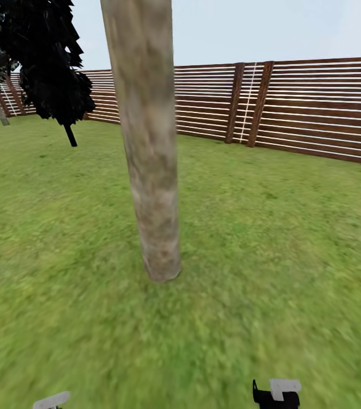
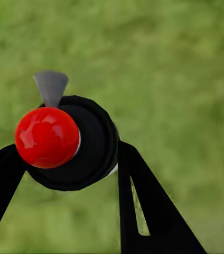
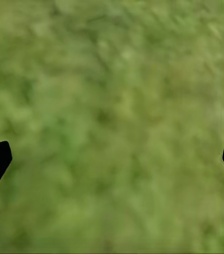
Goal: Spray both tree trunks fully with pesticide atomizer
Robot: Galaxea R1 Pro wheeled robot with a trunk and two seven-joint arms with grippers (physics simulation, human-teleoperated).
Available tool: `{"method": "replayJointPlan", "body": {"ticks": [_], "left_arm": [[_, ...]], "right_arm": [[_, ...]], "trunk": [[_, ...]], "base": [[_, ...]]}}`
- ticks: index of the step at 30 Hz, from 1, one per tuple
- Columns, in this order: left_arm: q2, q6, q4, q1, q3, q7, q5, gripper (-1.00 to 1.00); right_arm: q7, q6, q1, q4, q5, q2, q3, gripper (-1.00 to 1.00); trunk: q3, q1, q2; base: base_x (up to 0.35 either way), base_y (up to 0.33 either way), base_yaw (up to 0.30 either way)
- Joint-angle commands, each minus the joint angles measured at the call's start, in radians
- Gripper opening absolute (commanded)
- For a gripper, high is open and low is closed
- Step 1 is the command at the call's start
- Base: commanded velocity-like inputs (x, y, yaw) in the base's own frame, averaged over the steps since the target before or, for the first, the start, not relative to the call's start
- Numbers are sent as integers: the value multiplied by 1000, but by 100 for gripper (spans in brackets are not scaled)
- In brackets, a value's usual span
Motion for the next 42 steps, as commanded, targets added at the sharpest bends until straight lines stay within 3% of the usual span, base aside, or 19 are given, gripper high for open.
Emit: {"method": "replayJointPlan", "body": {"ticks": [1,8,10,12,15,16,17,18,19,20,21,22,25,28,29,32,35,38,42], "left_arm": [[0,0,0,0,0,0,0,-100],[1,3,-14,-3,-12,-4,-15,-100],[10,2,-20,-17,-24,-15,-59,-100],[30,2,-23,-21,-51,-51,-167,-100],[56,5,-59,-60,-65,-227,-399,-100],[58,10,-73,-72,-66,-300,-511,-100],[58,18,-83,-78,-67,-337,-603,-100],[57,37,-93,-96,-66,-385,-722,-100],[57,54,-97,-115,-65,-431,-787,-100],[55,66,-99,-134,-64,-495,-827,-100],[55,74,-101,-162,-64,-602,-853,-100],[56,79,-102,-196,-65,-711,-865,-100],[57,129,-103,-273,-67,-895,-873,-100],[50,169,-108,-302,-69,-946,-881,-100],[48,174,-114,-305,-69,-952,-908,-100],[47,180,-130,-306,-66,-957,-988,-100],[32,180,-132,-304,-67,-957,-1001,-100],[-2,180,-141,-305,-68,-957,-1027,-100],[-49,181,-146,-306,-68,-956,-1044,-100]], "right_arm": [[0,0,0,0,0,0,0,100],[0,1,0,-9,-1,0,-1,100],[4,1,0,-40,14,-4,-1,100],[32,2,0,-113,100,-7,7,100],[178,10,0,-235,321,-7,14,100],[277,31,0,-270,410,-6,15,100],[357,60,0,-290,465,-6,15,100],[469,104,-7,-307,519,-6,16,100],[541,126,-19,-318,541,-5,16,100],[603,139,-39,-332,553,-5,16,100],[678,148,-66,-343,562,-5,16,100],[758,152,-96,-349,570,-5,16,100],[920,172,-162,-354,603,0,17,100],[1023,222,-179,-383,625,3,17,100],[1042,230,-181,-388,628,4,17,-100],[1061,237,-183,-394,630,4,18,-100],[1063,237,-184,-397,631,33,19,-100],[1064,237,-184,-401,631,60,20,-100],[1064,238,-184,-419,631,79,20,-100]], "trunk": [[0,0,0],[0,0,0],[0,0,0],[0,0,0],[0,0,0],[0,0,0],[0,0,0],[0,0,0],[0,0,0],[0,0,0],[0,0,0],[0,0,0],[0,0,0],[0,0,0],[0,0,0],[0,0,0],[0,0,0],[0,0,0],[0,0,0]], "base": [[198,-228,0],[189,-193,0],[24,-21,0],[6,-6,0],[1,-1,0],[0,0,0],[0,0,0],[0,0,0],[0,0,0],[0,0,0],[0,0,0],[0,0,0],[0,0,0],[0,0,0],[0,0,0],[0,0,0],[0,0,0],[0,0,0],[0,0,0]]}}
